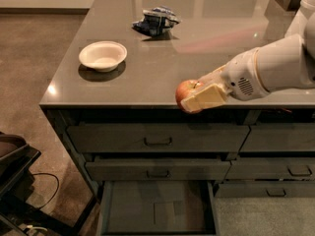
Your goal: Place apple into bottom drawer
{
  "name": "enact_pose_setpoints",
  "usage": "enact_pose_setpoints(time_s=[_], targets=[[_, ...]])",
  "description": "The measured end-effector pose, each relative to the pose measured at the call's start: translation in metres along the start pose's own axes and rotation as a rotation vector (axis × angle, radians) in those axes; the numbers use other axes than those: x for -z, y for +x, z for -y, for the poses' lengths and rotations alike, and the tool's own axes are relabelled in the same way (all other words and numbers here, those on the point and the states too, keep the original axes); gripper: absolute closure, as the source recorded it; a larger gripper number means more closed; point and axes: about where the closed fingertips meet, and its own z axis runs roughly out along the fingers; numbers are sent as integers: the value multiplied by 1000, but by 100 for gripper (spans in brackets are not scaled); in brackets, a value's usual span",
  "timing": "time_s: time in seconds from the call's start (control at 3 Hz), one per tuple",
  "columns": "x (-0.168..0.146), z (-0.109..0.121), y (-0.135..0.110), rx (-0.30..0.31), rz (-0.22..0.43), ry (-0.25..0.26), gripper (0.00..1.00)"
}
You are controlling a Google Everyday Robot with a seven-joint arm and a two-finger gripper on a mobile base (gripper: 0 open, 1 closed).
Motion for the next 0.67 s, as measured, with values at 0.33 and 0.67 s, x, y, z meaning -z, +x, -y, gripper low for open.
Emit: enact_pose_setpoints(time_s=[0.33,0.67], targets=[[-16,-10,31,-68,-9,-10,100],[-44,-28,89,-224,6,8,100]])
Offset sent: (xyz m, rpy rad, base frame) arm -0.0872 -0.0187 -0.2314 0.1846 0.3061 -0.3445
